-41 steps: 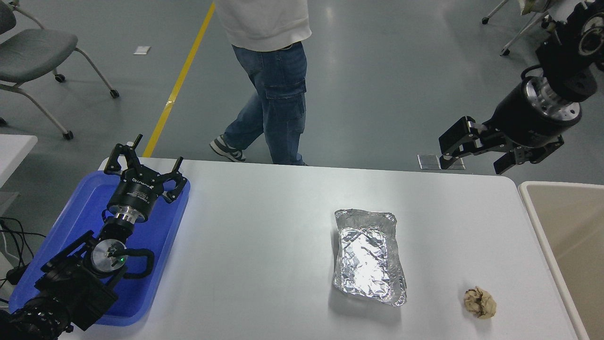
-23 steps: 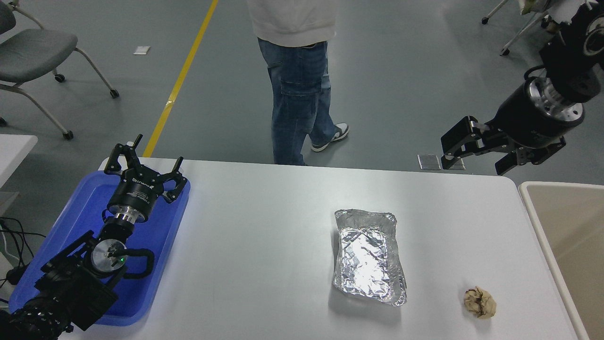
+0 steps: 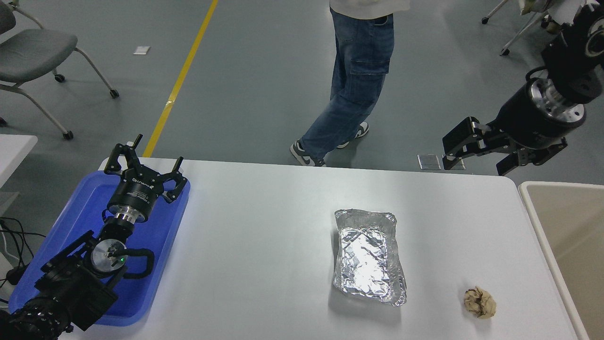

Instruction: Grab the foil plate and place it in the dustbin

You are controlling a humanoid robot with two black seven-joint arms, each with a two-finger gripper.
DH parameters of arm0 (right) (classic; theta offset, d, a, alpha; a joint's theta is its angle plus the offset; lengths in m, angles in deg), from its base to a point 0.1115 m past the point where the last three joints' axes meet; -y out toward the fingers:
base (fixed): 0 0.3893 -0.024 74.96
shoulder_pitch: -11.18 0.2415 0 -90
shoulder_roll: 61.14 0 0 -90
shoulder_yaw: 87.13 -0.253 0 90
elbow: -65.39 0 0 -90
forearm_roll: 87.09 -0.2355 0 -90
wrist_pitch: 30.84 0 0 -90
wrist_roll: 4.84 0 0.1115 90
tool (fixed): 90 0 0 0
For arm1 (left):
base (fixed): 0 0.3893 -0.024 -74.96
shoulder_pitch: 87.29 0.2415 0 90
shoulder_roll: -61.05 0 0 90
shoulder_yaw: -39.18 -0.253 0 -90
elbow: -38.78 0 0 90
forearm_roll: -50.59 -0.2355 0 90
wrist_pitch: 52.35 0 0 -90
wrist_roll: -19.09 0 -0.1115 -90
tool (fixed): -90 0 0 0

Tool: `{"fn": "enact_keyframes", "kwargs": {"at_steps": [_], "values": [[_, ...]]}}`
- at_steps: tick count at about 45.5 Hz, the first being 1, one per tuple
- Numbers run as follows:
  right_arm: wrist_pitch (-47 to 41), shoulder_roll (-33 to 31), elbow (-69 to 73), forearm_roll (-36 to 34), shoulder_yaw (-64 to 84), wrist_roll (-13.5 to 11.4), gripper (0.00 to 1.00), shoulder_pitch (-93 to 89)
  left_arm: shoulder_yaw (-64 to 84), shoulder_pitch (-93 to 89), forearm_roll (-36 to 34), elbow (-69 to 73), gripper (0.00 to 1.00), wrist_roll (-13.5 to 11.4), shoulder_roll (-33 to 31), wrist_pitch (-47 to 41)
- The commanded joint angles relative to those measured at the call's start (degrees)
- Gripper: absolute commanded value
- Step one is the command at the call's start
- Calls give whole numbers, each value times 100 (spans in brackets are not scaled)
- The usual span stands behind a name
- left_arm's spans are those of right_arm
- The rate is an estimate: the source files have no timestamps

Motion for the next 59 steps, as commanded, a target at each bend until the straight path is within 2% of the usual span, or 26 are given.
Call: {"fn": "enact_keyframes", "kwargs": {"at_steps": [1,31,53,59], "values": [[0,-8,-60,25,19,-9,100,-108,0,0,1,0,100,-1,0,0],[0,19,-904,-63,-60,-9,100,-987,9,0,1,0,100,-1,0,0],[0,80,-878,-28,-482,-9,100,-1795,0,0,1,0,100,-1,0,0],[483,238,-886,25,-710,-9,100,-2279,0,0,1,0,100,-1,0,0]]}}
